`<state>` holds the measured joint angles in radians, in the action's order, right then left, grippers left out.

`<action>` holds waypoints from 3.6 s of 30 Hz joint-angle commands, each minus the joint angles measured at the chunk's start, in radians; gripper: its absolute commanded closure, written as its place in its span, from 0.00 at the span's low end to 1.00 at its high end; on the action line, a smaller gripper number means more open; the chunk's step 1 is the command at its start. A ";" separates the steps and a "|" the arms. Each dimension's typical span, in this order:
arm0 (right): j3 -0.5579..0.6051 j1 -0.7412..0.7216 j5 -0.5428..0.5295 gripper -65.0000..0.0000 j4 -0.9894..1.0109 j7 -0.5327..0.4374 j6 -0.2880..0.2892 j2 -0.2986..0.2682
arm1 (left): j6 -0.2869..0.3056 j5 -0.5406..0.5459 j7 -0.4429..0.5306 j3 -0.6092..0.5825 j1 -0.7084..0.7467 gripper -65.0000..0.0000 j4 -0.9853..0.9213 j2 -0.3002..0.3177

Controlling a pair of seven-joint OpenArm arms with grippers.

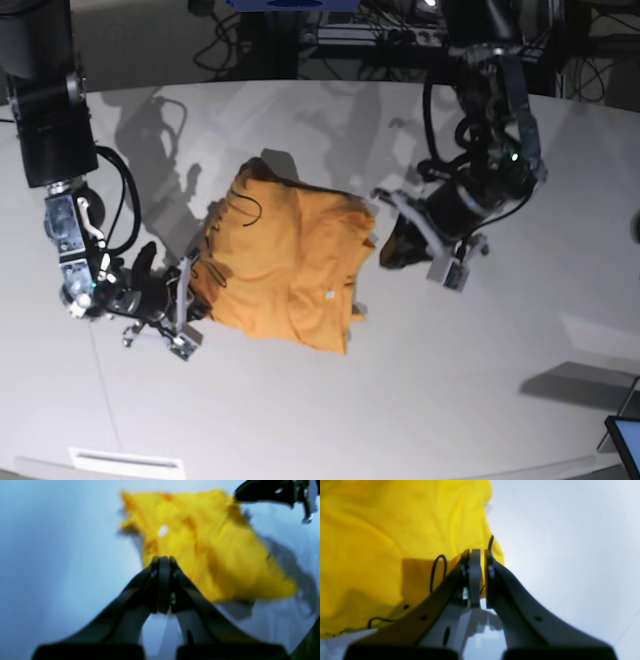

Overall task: Fold the T-shirt properly
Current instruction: 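Grasp the shirt's sides with both grippers and square the folded bundle, then press the folded shirt flat with the right gripper and release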

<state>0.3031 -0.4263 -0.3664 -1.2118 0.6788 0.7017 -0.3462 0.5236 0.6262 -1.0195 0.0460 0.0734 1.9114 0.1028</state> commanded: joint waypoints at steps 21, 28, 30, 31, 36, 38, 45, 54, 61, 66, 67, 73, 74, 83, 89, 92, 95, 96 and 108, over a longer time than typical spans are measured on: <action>0.175 -0.260 -0.007 0.94 0.522 -0.342 -0.004 0.075 | -0.001 0.017 0.112 -0.054 0.052 1.00 -0.188 -0.024; 0.186 -0.185 -0.009 0.95 0.447 -0.305 -0.004 0.029 | -0.003 0.002 0.196 -0.059 -0.070 1.00 -0.415 -0.022; 0.184 -0.156 -0.015 0.95 0.382 -0.261 -0.004 0.005 | 0.000 -0.050 0.215 -0.059 -0.100 1.00 -0.461 -0.027; 0.184 -0.138 -0.015 0.95 0.333 -0.244 -0.004 -0.014 | 0.002 -0.079 0.224 -0.062 -0.120 1.00 -0.485 -0.030; 0.150 -0.049 -0.016 0.95 0.126 -0.159 -0.004 -0.075 | 0.003 -0.124 0.290 -0.145 -0.218 1.00 -0.593 -0.028; 0.087 -0.010 -0.016 0.95 0.080 -0.118 -0.004 -0.080 | 0.003 -0.124 0.322 -0.176 -0.266 1.00 -0.657 -0.028; -0.029 0.109 -0.012 0.95 -0.119 -0.021 -0.004 -0.113 | 0.003 -0.119 0.419 -0.285 -0.396 1.00 -0.837 -0.033; -0.147 0.228 -0.012 0.95 -0.314 0.060 -0.004 -0.119 | 0.003 -0.124 0.520 -0.386 -0.511 1.00 -1.018 -0.107; -0.318 0.283 -0.018 0.95 -0.483 0.169 -0.004 -0.116 | 0.003 -0.125 0.514 -0.420 -0.527 1.00 -1.005 -0.156; -0.341 0.344 -0.055 0.95 -0.619 0.233 -0.004 -0.106 | 0.002 -0.119 0.502 -0.415 -0.515 1.00 -0.942 -0.110; -0.341 0.350 -0.056 0.95 -0.632 0.241 -0.004 -0.087 | 0.002 -0.118 0.486 -0.415 -0.513 1.00 -0.926 -0.099; -0.336 0.380 -0.055 0.95 -0.641 0.275 -0.004 -0.003 | -0.003 -0.116 0.374 -0.361 -0.409 1.00 -0.657 -0.027; -0.336 0.380 -0.053 0.94 -0.638 0.275 -0.004 0.014 | -0.003 -0.116 0.350 -0.329 -0.386 1.00 -0.611 -0.025; -0.192 0.373 -0.050 0.94 -0.561 0.218 -0.004 0.091 | -0.003 -0.119 0.247 -0.197 -0.220 1.00 -0.378 0.005; -0.109 0.326 -0.050 0.94 -0.353 0.080 -0.004 0.100 | -0.003 -0.118 0.247 -0.196 -0.154 1.00 -0.318 0.010; -0.074 0.284 -0.050 0.94 -0.199 -0.023 -0.004 0.097 | -0.003 -0.118 0.247 -0.194 -0.122 1.00 -0.296 0.010; -0.060 0.232 -0.050 0.94 -0.063 -0.100 -0.004 0.097 | -0.003 -0.119 0.247 -0.194 -0.106 1.00 -0.283 0.012; -0.054 0.212 -0.050 0.94 -0.016 -0.124 -0.004 0.095 | -0.003 -0.118 0.247 -0.194 -0.097 1.00 -0.275 0.012; -0.020 0.007 -0.050 0.94 0.226 -0.213 -0.004 0.043 | -0.001 -0.118 0.247 -0.194 -0.076 1.00 -0.261 0.012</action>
<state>0.2886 -0.3943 -0.4232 -0.9745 0.4744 0.7090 -0.2878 0.5201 0.4934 -0.7940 -0.1493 0.0135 1.6299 0.1116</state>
